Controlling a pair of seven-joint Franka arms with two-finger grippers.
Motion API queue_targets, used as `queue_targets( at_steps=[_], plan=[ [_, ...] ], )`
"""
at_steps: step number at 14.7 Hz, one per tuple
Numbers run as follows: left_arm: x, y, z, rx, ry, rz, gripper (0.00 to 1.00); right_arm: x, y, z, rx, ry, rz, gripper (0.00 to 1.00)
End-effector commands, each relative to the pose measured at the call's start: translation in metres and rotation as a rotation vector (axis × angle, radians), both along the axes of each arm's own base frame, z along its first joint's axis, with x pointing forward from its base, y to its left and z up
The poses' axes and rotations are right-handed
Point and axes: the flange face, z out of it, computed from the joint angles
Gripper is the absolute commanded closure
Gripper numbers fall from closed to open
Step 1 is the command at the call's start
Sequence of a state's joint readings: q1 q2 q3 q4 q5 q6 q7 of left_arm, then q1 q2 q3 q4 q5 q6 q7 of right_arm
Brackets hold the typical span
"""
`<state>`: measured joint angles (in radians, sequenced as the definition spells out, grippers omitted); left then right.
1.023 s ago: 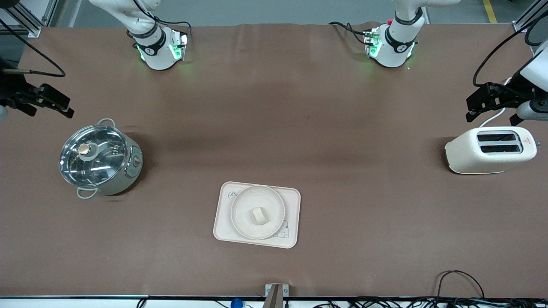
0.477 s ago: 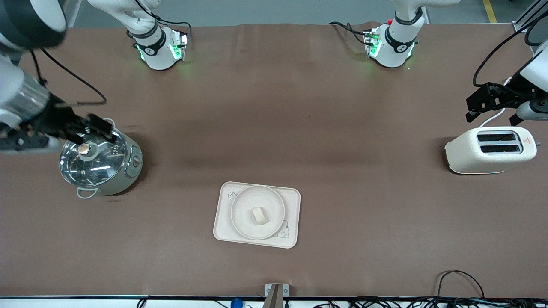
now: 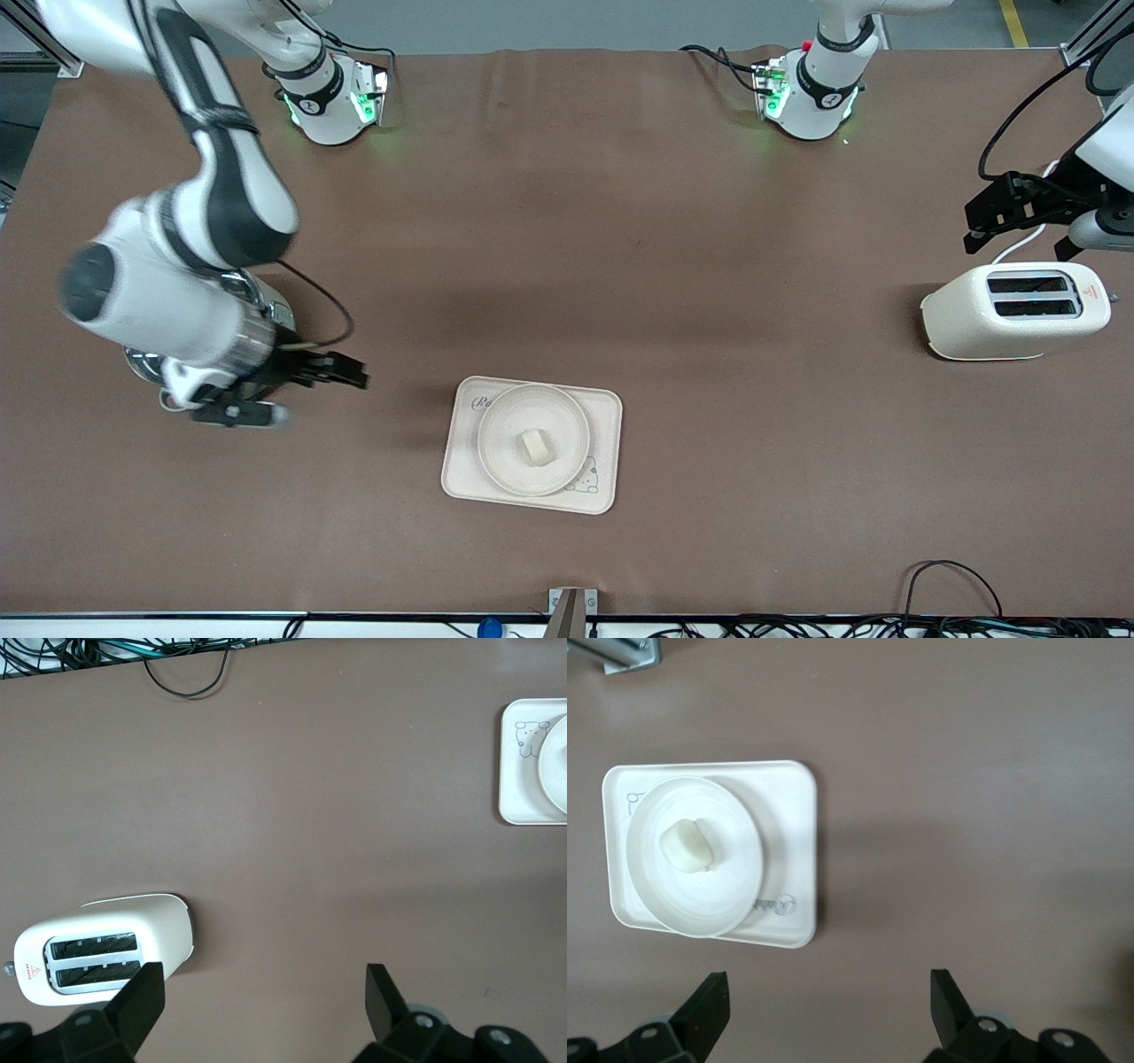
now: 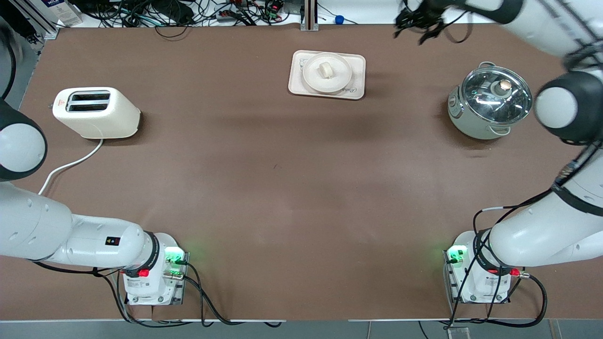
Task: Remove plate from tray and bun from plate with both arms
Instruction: 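Move the right gripper over to the white plate's rim on the tray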
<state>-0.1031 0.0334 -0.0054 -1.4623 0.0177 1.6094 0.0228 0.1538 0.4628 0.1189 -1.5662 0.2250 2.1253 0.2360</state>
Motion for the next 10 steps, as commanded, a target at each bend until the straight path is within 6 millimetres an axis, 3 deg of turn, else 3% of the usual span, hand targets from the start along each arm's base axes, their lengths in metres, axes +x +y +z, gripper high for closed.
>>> queue_targets(
  at_steps=[1, 2, 4, 6, 10],
  plan=[
    [0.001, 0.001, 0.004, 0.017, -0.003, -0.01, 0.0, 0.024, 0.033, -0.046, 0.01, -0.009, -0.003, 0.0],
    [0.001, 0.001, 0.004, 0.017, -0.003, -0.01, 0.0, 0.027, 0.048, -0.057, 0.016, -0.027, 0.006, 0.0],
    [0.001, 0.0, 0.004, 0.017, -0.003, -0.011, 0.0, 0.037, 0.058, -0.083, 0.026, -0.073, 0.002, 0.0],
    [0.001, 0.0, 0.004, 0.017, -0.003, -0.013, 0.0, 0.038, 0.089, -0.108, 0.026, -0.079, 0.033, 0.0],
    [0.001, 0.0, 0.004, 0.017, -0.002, -0.013, 0.0, 0.045, 0.116, -0.158, 0.035, -0.083, 0.038, 0.01]
  ],
)
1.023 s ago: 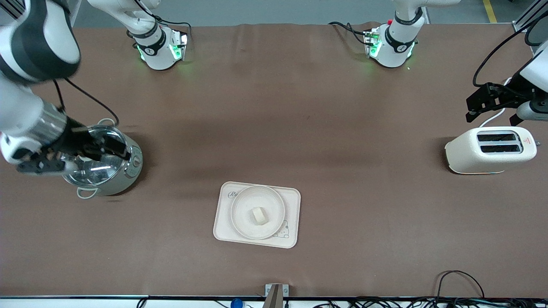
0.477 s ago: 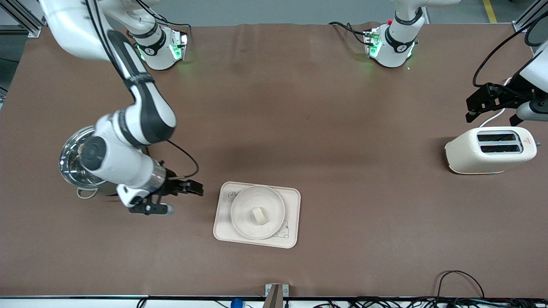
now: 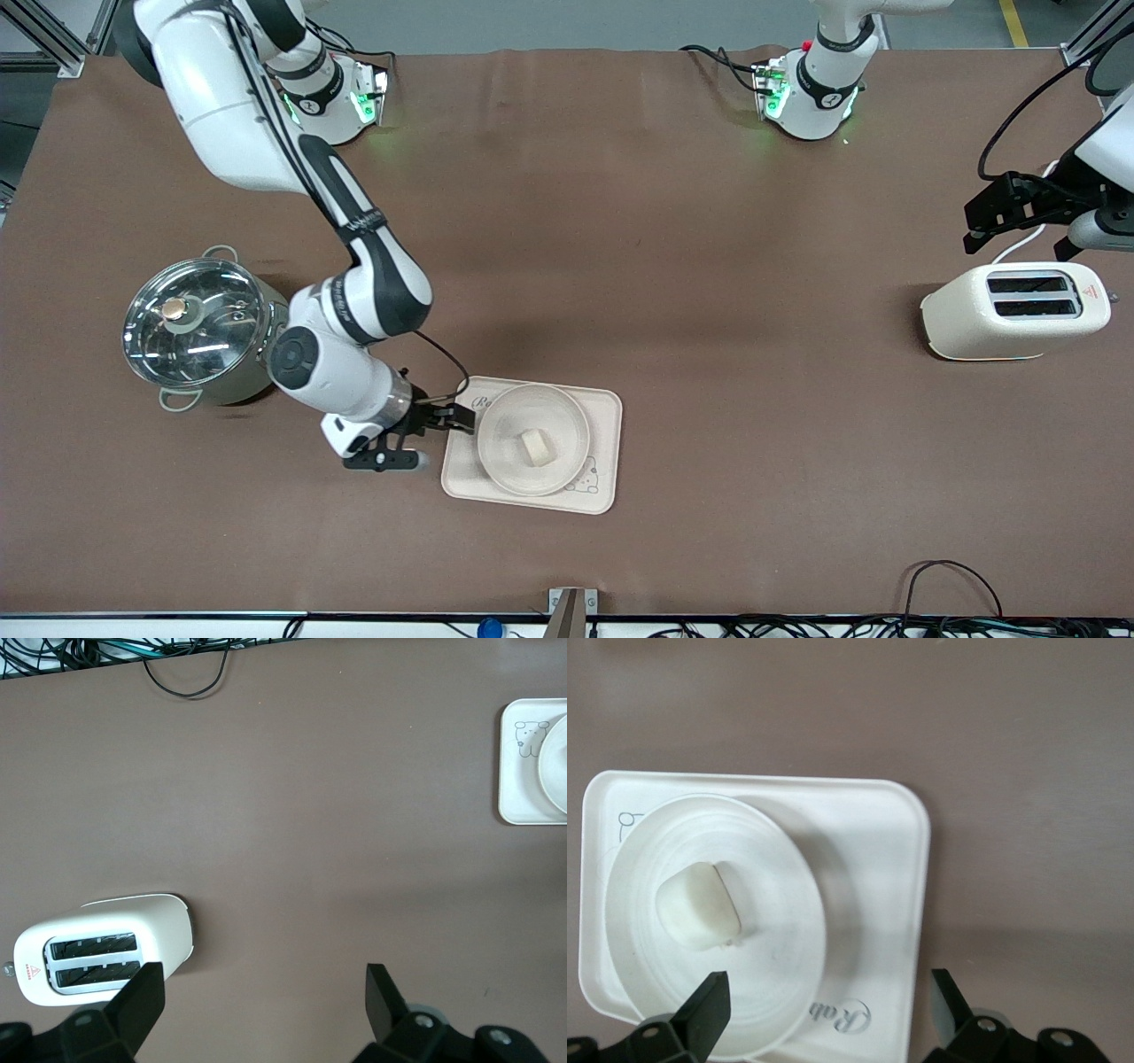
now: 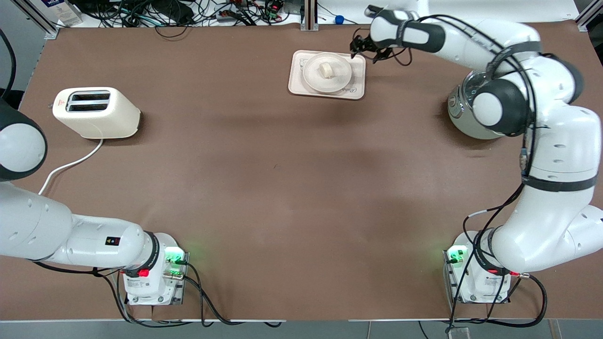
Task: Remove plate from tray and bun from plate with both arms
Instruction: 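Move the right gripper over to the white plate's rim on the tray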
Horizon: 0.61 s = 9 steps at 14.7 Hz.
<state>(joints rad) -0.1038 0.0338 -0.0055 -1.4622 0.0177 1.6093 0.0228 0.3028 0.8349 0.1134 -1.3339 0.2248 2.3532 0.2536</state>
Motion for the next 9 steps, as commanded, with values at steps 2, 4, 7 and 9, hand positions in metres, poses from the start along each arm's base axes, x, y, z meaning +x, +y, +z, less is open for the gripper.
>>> queue_targets(
  at_steps=[2, 4, 7, 9],
  plan=[
    [0.001, 0.0, 0.004, 0.017, -0.002, -0.014, 0.0, 0.008, 0.021, -0.042, 0.009, -0.018, -0.021, 0.03],
    [0.001, 0.0, 0.004, 0.017, -0.002, -0.014, 0.0, 0.006, 0.028, -0.052, 0.017, -0.011, -0.071, 0.06],
    [0.001, 0.001, 0.004, 0.017, -0.002, -0.014, 0.0, 0.004, 0.029, -0.058, 0.013, -0.003, -0.073, 0.13],
    [0.001, 0.002, 0.004, 0.016, -0.002, -0.015, 0.0, 0.004, 0.028, -0.06, 0.011, -0.003, -0.068, 0.33]
  ],
)
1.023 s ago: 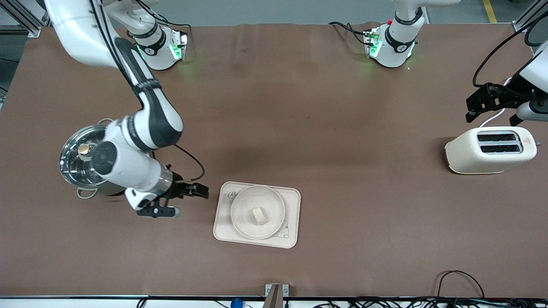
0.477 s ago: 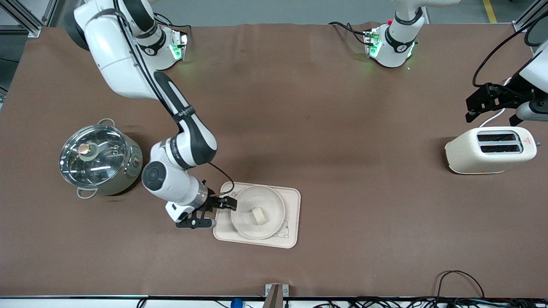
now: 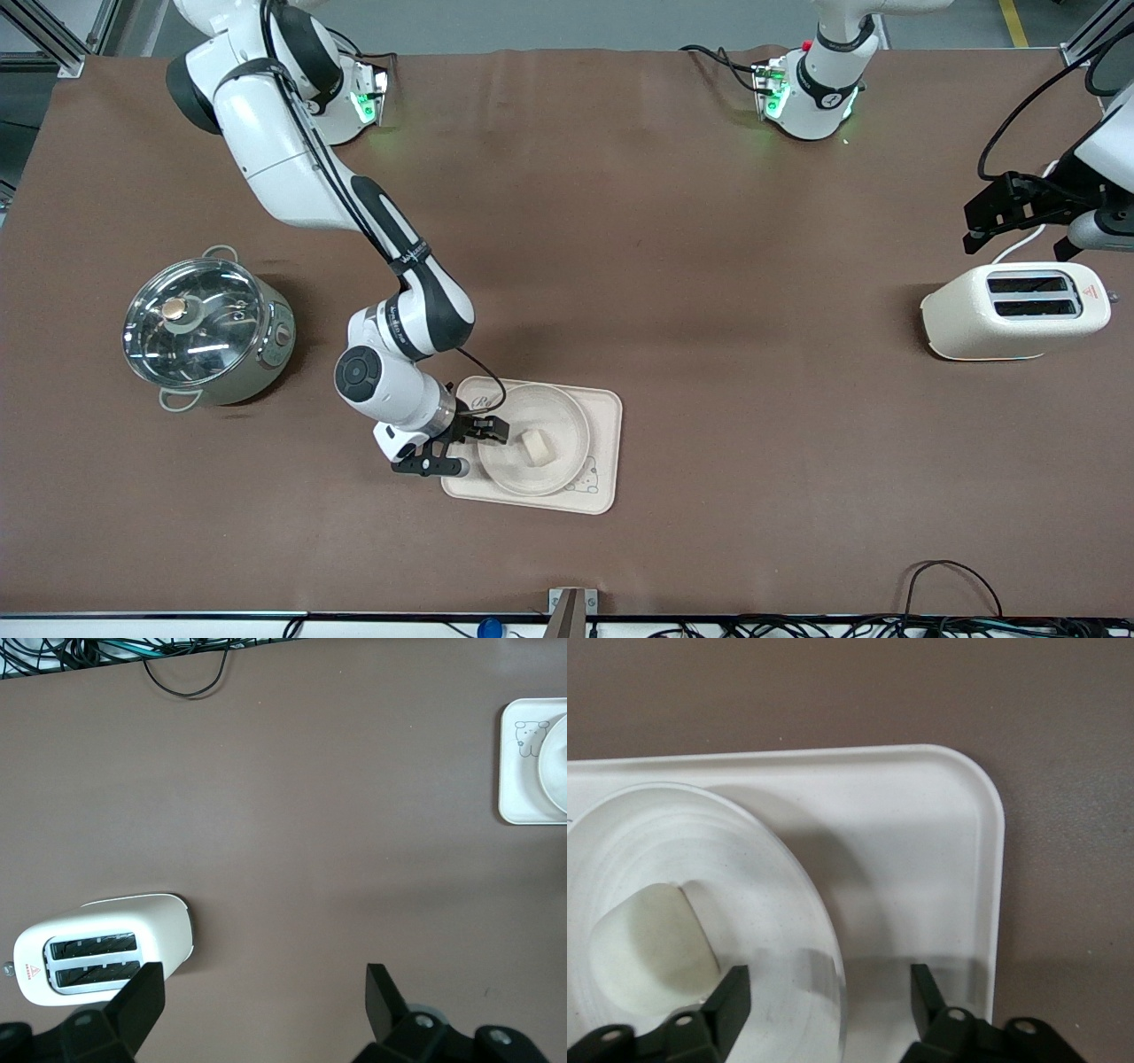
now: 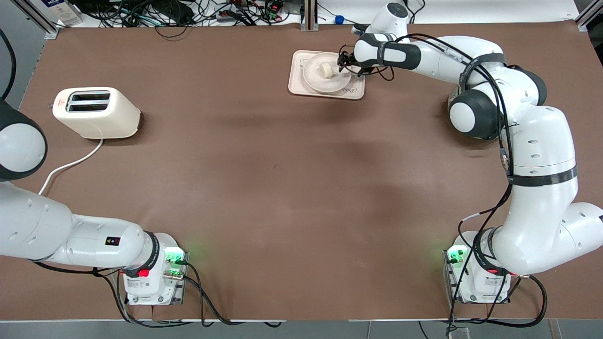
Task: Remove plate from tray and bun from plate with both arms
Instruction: 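Lower the right gripper and close it on the plate rim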
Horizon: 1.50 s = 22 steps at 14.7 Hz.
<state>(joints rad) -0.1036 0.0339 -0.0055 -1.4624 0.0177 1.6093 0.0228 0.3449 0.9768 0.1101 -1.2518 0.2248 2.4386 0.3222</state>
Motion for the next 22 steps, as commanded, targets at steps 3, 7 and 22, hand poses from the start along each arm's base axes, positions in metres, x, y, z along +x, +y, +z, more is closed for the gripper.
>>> queue_targets(
  at_steps=[3, 7, 22],
  plan=[
    [0.001, 0.002, 0.004, 0.016, -0.002, -0.015, 0.0, 0.003, 0.0, -0.005, -0.004, -0.001, -0.004, 0.47],
    [0.001, 0.002, 0.004, 0.016, -0.002, -0.015, 0.0, 0.002, -0.003, -0.012, -0.011, -0.003, 0.03, 0.71],
    [0.001, 0.002, 0.004, 0.016, -0.002, -0.017, 0.0, -0.034, 0.001, 0.037, -0.025, -0.045, 0.111, 1.0]
  ],
)
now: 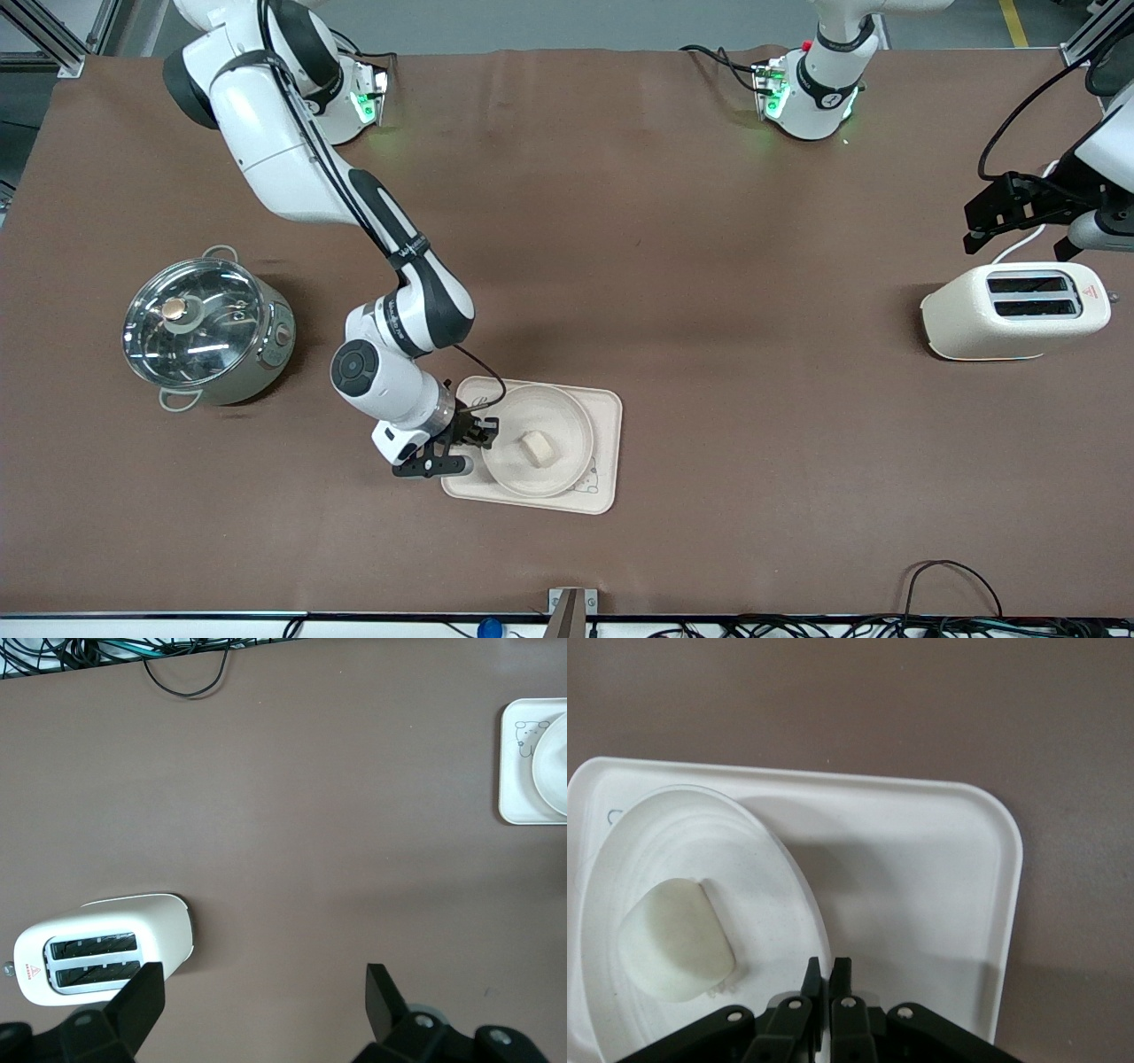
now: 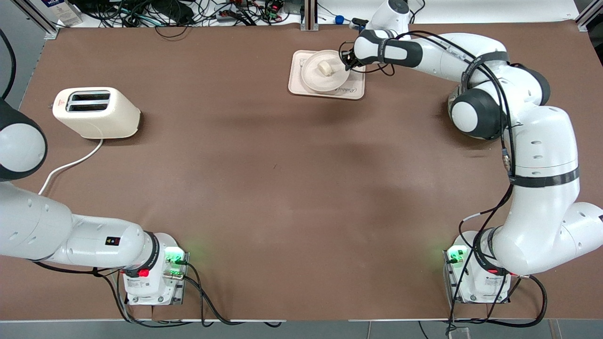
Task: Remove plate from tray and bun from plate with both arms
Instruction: 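Lift the plate off the tray and set it down beside the tray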
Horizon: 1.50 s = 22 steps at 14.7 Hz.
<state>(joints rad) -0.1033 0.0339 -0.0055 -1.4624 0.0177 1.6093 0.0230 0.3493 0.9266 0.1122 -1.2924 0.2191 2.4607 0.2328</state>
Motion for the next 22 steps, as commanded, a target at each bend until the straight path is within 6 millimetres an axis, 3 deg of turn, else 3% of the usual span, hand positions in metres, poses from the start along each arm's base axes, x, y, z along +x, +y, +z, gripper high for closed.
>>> queue_targets(
  at_steps=[1, 2, 6, 8, 11, 14, 18, 19, 21, 22],
  plan=[
    [0.001, 0.001, 0.004, 0.016, -0.002, -0.017, 0.0, -0.041, -0.001, 0.018, -0.011, 0.023, 0.018, 1.0],
    [0.001, 0.001, 0.004, 0.016, -0.002, -0.017, 0.0, -0.057, 0.01, 0.017, 0.027, 0.049, 0.015, 1.0],
    [0.001, 0.001, 0.004, 0.016, -0.002, -0.015, 0.0, -0.081, 0.005, 0.034, 0.07, 0.058, -0.012, 1.0],
    [0.001, 0.001, 0.004, 0.016, -0.002, -0.015, 0.0, -0.104, 0.005, 0.04, 0.063, 0.078, 0.006, 1.0],
    [0.001, 0.001, 0.003, 0.016, 0.0, -0.015, 0.0, -0.149, 0.001, 0.028, 0.027, 0.111, 0.033, 1.0],
    [0.0, 0.001, 0.002, 0.017, 0.003, -0.018, 0.0, -0.198, 0.001, -0.01, -0.007, 0.19, 0.058, 1.0],
    [-0.001, 0.001, -0.005, 0.022, 0.03, -0.023, 0.0, -0.207, -0.004, -0.021, 0.005, 0.2, 0.033, 1.0],
    [-0.007, 0.0, -0.012, 0.021, 0.085, -0.019, 0.0, -0.207, -0.003, -0.02, 0.007, 0.202, 0.028, 0.92],
    [-0.015, -0.009, -0.019, 0.013, 0.138, -0.023, 0.0, -0.207, -0.005, -0.02, 0.007, 0.218, 0.003, 0.29],
    [-0.013, -0.014, -0.029, -0.02, 0.156, -0.01, 0.0, -0.205, -0.004, -0.011, 0.014, 0.224, -0.056, 0.09]
  ],
)
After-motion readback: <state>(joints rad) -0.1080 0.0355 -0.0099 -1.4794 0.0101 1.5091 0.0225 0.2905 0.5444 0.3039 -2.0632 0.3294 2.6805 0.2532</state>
